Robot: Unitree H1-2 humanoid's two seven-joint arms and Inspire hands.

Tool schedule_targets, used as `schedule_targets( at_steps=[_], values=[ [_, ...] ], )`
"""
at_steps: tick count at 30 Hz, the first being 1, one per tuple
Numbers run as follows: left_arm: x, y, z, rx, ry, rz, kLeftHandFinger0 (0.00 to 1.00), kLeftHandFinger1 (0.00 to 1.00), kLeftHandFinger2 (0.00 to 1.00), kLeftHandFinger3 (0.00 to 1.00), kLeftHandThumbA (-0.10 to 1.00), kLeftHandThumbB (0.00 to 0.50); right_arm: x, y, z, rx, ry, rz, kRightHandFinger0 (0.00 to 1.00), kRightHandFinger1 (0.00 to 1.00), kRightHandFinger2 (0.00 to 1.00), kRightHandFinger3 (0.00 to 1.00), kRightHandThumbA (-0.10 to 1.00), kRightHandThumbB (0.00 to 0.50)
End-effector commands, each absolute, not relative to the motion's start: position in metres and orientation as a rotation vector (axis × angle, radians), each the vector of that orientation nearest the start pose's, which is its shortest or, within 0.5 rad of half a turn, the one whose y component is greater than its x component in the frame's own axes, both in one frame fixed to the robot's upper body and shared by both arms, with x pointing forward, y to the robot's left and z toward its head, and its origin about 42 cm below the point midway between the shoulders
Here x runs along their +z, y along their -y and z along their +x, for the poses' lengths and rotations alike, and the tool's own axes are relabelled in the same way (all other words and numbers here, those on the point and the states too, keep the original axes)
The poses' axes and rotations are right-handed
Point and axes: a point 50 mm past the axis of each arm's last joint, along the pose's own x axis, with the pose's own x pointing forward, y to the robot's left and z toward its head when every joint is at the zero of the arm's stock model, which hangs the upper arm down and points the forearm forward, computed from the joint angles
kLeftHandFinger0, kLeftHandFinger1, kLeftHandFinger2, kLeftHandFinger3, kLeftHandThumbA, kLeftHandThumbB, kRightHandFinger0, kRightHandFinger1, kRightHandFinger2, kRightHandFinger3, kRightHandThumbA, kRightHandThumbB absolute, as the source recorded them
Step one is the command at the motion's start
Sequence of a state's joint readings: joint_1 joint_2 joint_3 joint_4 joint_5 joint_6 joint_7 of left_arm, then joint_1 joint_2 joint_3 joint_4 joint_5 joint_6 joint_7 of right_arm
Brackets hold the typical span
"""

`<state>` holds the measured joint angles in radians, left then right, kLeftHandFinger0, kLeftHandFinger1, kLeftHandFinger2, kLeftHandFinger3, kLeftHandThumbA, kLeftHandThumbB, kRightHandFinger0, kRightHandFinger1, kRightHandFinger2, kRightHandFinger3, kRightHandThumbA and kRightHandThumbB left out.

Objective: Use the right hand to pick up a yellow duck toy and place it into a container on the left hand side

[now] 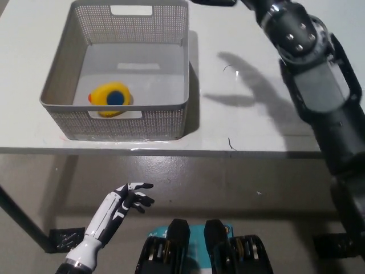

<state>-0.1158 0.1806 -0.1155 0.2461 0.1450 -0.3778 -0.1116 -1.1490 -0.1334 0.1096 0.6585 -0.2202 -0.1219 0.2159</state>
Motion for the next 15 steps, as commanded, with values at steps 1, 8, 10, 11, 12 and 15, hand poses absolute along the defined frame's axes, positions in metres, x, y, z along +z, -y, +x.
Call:
schedule_targets(
  at_steps=[1,8,10,11,12,15],
  values=[
    [0.101,-0.237,0.316,-0.293,0.300,0.328,0.53,0.57,0.57,0.75,1.00,0.500,0.477,0.174,0.471,0.360,0.848,-0.355,1.00,1.00,1.00,1.00,1.00,0.437],
    [0.103,-0.241,0.316,-0.281,0.320,0.346,0.54,0.64,0.67,0.85,1.00,0.500,0.441,0.212,0.396,0.399,0.917,-0.334,1.00,1.00,1.00,1.00,1.00,0.419],
    [0.101,-0.243,0.316,-0.269,0.322,0.336,0.55,0.65,0.69,0.86,1.00,0.500,0.429,0.216,0.381,0.401,0.915,-0.323,1.00,1.00,1.00,1.00,1.00,0.418],
    [0.101,-0.243,0.316,-0.265,0.319,0.329,0.57,0.68,0.72,0.87,1.00,0.500,0.418,0.218,0.370,0.394,0.920,-0.318,1.00,1.00,1.00,1.00,1.00,0.404],
    [0.100,-0.243,0.315,-0.263,0.318,0.321,0.57,0.70,0.75,0.89,1.00,0.500,0.404,0.220,0.358,0.389,0.921,-0.300,1.00,1.00,1.00,1.00,1.00,0.396],
    [0.099,-0.242,0.314,-0.257,0.316,0.303,0.58,0.75,0.82,0.92,1.00,0.500,0.369,0.223,0.337,0.384,0.879,-0.252,1.00,1.00,1.00,1.00,1.00,0.386]
  ],
)
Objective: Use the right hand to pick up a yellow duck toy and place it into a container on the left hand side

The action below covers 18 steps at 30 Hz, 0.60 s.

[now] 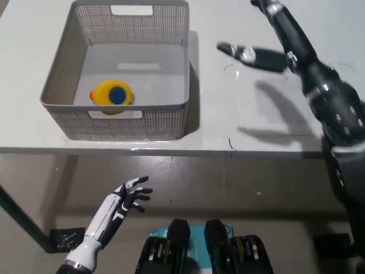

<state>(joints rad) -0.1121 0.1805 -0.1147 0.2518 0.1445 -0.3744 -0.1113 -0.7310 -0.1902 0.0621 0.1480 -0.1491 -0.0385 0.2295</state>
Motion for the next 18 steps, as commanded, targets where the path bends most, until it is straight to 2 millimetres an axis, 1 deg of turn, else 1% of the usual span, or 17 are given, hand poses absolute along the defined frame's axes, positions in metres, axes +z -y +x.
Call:
schedule_targets(
  at_steps=[1,3,4,6,8,9,10,11,12,13,14,15,17,18],
  values=[
    [0.099,-0.243,0.315,-0.254,0.316,0.299,0.58,0.76,0.83,0.93,1.00,0.500,0.358,0.224,0.333,0.384,0.862,-0.244,1.00,1.00,1.00,1.00,1.00,0.385],
    [0.098,-0.243,0.316,-0.249,0.318,0.289,0.59,0.79,0.88,0.98,1.00,0.500,0.322,0.221,0.322,0.387,0.793,-0.203,1.00,1.00,1.00,1.00,1.00,0.377],
    [0.097,-0.242,0.316,-0.248,0.318,0.286,0.59,0.80,0.88,0.98,1.00,0.500,0.315,0.221,0.320,0.391,0.779,-0.196,1.00,1.00,1.00,1.00,1.00,0.375],
    [0.096,-0.241,0.315,-0.244,0.320,0.280,0.61,0.82,0.91,1.00,1.00,0.500,0.278,0.216,0.310,0.407,0.694,-0.155,1.00,1.00,1.00,1.00,1.00,0.359],
    [0.094,-0.242,0.313,-0.237,0.318,0.273,0.65,0.87,0.95,1.00,1.00,0.500,0.248,0.211,0.301,0.405,0.620,-0.126,1.00,1.00,1.00,1.00,1.00,0.381],
    [0.093,-0.242,0.311,-0.232,0.316,0.265,0.66,0.88,0.96,1.00,1.00,0.500,0.232,0.208,0.296,0.389,0.587,-0.113,1.00,1.00,1.00,1.00,1.00,0.379],
    [0.092,-0.242,0.311,-0.230,0.315,0.262,0.66,0.89,0.96,1.00,1.00,0.500,0.226,0.207,0.294,0.383,0.576,-0.107,1.00,1.00,1.00,1.00,1.00,0.379],
    [0.091,-0.241,0.309,-0.222,0.312,0.245,0.70,0.92,1.00,1.00,1.00,0.500,0.206,0.202,0.289,0.340,0.548,-0.078,1.00,1.00,1.00,1.00,1.00,0.392],
    [0.090,-0.241,0.309,-0.212,0.311,0.228,0.73,0.96,1.00,1.00,1.00,0.500,0.190,0.196,0.283,0.315,0.518,-0.029,1.00,1.00,1.00,1.00,1.00,0.396],
    [0.090,-0.241,0.309,-0.206,0.310,0.219,0.76,0.99,1.00,1.00,1.00,0.500,0.181,0.192,0.280,0.312,0.498,0.012,1.00,1.00,1.00,1.00,1.00,0.380],
    [0.090,-0.240,0.309,-0.205,0.310,0.215,0.78,1.00,1.00,1.00,1.00,0.500,0.175,0.189,0.278,0.307,0.491,0.025,1.00,1.00,1.00,1.00,1.00,0.380],
    [0.090,-0.238,0.308,-0.205,0.311,0.212,0.84,1.00,1.00,1.00,1.00,0.500,0.159,0.185,0.271,0.301,0.464,0.038,1.00,1.00,1.00,1.00,1.00,0.374],
    [0.089,-0.236,0.308,-0.209,0.310,0.213,0.93,1.00,1.00,1.00,1.00,0.500,0.144,0.181,0.265,0.308,0.430,0.039,1.00,1.00,1.00,1.00,1.00,0.377],
    [0.089,-0.234,0.308,-0.216,0.309,0.218,1.00,1.00,1.00,1.00,1.00,0.500,0.132,0.179,0.259,0.319,0.402,0.045,1.00,1.00,1.00,1.00,1.00,0.367]
  ],
)
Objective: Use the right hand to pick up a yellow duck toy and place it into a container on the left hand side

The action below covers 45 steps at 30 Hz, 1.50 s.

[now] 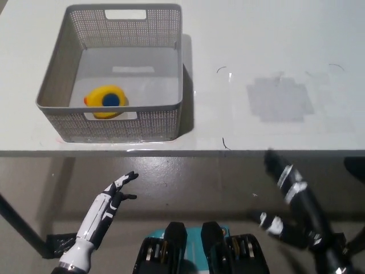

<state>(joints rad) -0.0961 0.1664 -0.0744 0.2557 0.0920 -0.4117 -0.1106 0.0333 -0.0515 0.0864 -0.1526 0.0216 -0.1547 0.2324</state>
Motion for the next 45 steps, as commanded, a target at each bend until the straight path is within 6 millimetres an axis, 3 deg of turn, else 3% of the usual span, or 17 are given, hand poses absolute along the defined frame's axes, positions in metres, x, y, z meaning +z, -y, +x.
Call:
schedule_targets(
  at_steps=[1,5,11,18,38,45],
  values=[
    [0.089,-0.232,0.308,-0.223,0.309,0.219,1.00,1.00,1.00,1.00,1.00,0.500,0.123,0.177,0.256,0.329,0.382,0.055,1.00,1.00,1.00,1.00,1.00,0.364],
    [0.085,-0.228,0.304,-0.229,0.299,0.217,1.00,1.00,1.00,1.00,1.00,0.500,0.100,0.170,0.245,0.337,0.293,0.026,1.00,1.00,1.00,1.00,1.00,0.412],
    [0.074,-0.220,0.289,-0.250,0.268,0.209,1.00,1.00,1.00,1.00,1.00,0.500,0.080,0.170,0.243,0.376,0.266,-0.012,1.00,1.00,1.00,1.00,1.00,0.370],
    [0.068,-0.219,0.286,-0.249,0.246,0.192,1.00,1.00,1.00,1.00,1.00,0.500,0.077,0.164,0.251,0.383,0.282,-0.021,1.00,1.00,1.00,1.00,1.00,0.334],
    [0.065,-0.224,0.281,-0.245,0.234,0.200,1.00,1.00,1.00,1.00,1.00,0.500,0.075,0.164,0.252,0.378,0.279,-0.051,1.00,1.00,1.00,1.00,1.00,0.363],
    [0.066,-0.227,0.281,-0.232,0.235,0.209,1.00,1.00,1.00,1.00,1.00,0.500,0.075,0.167,0.250,0.385,0.280,-0.058,1.00,1.00,1.00,1.00,1.00,0.351]
  ],
)
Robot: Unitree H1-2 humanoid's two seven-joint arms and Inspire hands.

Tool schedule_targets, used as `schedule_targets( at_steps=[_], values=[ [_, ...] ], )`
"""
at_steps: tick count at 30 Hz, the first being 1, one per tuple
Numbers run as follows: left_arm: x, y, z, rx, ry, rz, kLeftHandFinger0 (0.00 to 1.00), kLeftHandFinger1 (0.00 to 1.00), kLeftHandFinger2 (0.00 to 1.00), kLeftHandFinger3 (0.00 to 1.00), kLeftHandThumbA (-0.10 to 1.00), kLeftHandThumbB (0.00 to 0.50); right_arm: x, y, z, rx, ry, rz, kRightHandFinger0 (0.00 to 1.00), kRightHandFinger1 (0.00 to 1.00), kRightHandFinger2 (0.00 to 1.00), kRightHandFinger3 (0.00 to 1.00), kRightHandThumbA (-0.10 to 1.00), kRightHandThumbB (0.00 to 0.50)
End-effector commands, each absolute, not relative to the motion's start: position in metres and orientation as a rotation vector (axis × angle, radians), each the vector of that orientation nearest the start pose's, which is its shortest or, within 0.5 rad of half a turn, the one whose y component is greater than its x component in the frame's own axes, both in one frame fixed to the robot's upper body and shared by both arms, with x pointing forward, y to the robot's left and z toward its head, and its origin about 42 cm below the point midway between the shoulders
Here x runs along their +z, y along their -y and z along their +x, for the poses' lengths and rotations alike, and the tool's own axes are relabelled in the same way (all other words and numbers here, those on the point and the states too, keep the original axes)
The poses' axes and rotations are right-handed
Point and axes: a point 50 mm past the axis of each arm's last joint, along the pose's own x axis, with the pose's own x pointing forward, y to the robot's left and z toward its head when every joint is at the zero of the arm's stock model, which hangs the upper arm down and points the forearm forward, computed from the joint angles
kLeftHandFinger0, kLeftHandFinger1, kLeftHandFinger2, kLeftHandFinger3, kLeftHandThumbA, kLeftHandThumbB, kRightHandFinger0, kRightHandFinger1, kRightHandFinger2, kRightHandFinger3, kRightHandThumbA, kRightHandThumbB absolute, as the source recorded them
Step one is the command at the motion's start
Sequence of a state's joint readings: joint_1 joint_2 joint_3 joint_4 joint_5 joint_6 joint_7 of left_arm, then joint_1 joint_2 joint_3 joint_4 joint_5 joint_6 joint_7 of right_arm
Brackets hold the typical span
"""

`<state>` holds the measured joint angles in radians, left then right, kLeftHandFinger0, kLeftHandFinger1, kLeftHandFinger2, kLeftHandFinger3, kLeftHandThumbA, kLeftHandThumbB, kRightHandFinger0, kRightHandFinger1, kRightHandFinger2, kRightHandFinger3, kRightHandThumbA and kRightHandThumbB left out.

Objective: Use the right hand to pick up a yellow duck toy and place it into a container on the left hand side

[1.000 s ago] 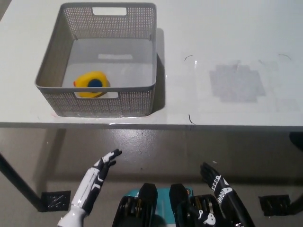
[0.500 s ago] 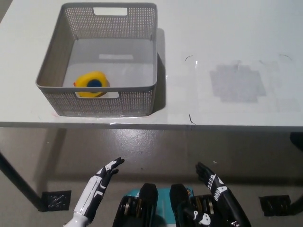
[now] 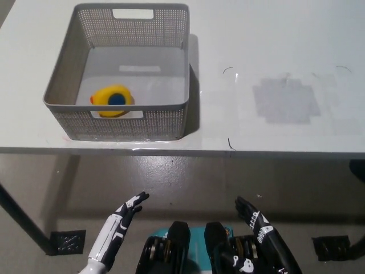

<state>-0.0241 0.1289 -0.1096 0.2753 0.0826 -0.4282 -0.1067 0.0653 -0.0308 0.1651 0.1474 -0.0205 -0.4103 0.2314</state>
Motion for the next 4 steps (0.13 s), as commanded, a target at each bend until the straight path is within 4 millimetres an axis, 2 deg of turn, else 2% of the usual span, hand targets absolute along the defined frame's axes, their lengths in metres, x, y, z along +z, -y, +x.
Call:
schedule_targets(
  at_steps=[1,4],
  values=[
    [0.0656,-0.2267,0.2805,-0.230,0.235,0.209,1.00,1.00,1.00,1.00,1.00,0.500,0.0745,0.1672,0.2499,0.386,0.279,-0.059,1.00,1.00,1.00,1.00,1.00,0.347],
    [0.0658,-0.2273,0.2797,-0.226,0.236,0.212,1.00,1.00,1.00,1.00,1.00,0.500,0.0746,0.1666,0.2495,0.388,0.280,-0.062,1.00,1.00,1.00,1.00,1.00,0.347]
  ],
)
